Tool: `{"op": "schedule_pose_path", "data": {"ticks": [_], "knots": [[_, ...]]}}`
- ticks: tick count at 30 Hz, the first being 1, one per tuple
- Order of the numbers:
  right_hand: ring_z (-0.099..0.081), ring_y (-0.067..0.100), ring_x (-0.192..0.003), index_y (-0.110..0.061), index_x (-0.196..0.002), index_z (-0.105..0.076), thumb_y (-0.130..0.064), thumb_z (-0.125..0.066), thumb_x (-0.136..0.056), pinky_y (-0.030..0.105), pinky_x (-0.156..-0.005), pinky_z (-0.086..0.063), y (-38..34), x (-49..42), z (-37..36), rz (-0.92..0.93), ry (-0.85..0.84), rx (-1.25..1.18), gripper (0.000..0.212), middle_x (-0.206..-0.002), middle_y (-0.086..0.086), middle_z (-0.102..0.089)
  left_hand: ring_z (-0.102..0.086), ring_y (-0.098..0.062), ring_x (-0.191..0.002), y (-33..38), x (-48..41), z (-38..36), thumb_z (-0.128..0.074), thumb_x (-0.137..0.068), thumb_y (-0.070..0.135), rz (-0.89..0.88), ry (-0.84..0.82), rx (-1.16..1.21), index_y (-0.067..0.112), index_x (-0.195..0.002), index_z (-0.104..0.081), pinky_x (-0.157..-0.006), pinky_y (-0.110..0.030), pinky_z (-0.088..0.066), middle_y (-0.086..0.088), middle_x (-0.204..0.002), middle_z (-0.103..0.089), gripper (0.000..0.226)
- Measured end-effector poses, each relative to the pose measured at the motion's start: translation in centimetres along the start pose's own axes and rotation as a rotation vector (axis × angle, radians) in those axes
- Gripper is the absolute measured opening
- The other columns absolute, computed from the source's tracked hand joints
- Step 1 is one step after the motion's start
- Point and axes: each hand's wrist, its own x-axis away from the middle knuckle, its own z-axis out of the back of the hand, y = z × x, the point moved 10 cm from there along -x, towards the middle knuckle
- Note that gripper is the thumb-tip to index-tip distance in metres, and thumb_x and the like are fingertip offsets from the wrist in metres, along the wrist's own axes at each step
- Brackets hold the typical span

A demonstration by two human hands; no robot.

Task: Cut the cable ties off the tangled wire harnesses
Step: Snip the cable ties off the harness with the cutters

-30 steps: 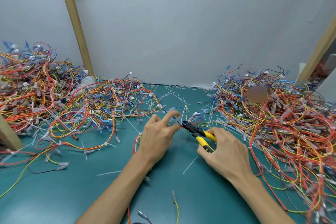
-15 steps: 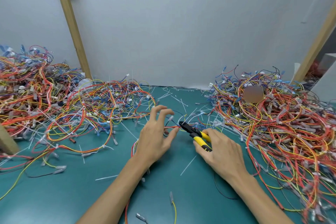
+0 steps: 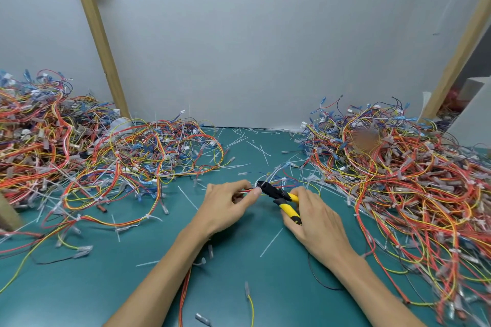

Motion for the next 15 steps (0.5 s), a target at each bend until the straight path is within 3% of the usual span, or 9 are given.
{"op": "schedule_pose_path", "data": {"ticks": [4,7,10,15], "knots": [[-0.054,0.020,-0.094,-0.026,-0.108,-0.044,-0.046,-0.056,-0.090,0.033,-0.067,-0.040,-0.1,-0.1,-0.1,0.015,-0.011,0.021,0.029,-0.098,-0.009,-0.054,-0.042,-0.016,-0.059,-0.1,0.0,0.2,-0.058,-0.088,0.060,0.004,0.077,0.090,0.038,-0.070,-0.064,-0.080,-0.027,-0.027,0.003,-0.052,-0.041,0.029],[-0.054,0.020,-0.093,-0.027,-0.106,-0.041,-0.045,-0.056,-0.090,0.032,-0.064,-0.037,-0.1,0.0,-0.1,0.016,-0.012,0.019,0.028,-0.096,-0.009,-0.053,-0.042,-0.019,-0.064,0.8,0.2,1.3,-0.057,-0.080,0.064,-0.041,0.183,0.144,0.045,-0.069,-0.066,-0.071,-0.032,-0.030,-0.004,-0.051,-0.045,0.023],[-0.053,0.020,-0.093,-0.029,-0.104,-0.037,-0.045,-0.055,-0.090,0.032,-0.064,-0.035,0.0,0.0,-0.2,0.003,-0.020,-0.002,0.027,-0.095,-0.009,-0.051,-0.050,-0.019,-0.073,1.2,0.4,1.6,-0.055,-0.078,0.061,-0.075,0.221,0.159,0.032,-0.083,-0.071,-0.076,-0.042,-0.039,-0.007,-0.063,-0.062,0.033],[-0.051,0.019,-0.091,-0.033,-0.101,-0.034,-0.045,-0.056,-0.085,0.032,-0.067,-0.032,0.2,0.0,-0.3,-0.039,-0.028,-0.039,0.030,-0.091,-0.012,-0.047,-0.051,-0.020,-0.063,1.2,0.5,1.4,-0.064,-0.082,0.046,-0.105,0.250,0.094,0.018,-0.070,-0.072,-0.069,-0.040,-0.041,-0.002,-0.057,-0.062,0.032]]}}
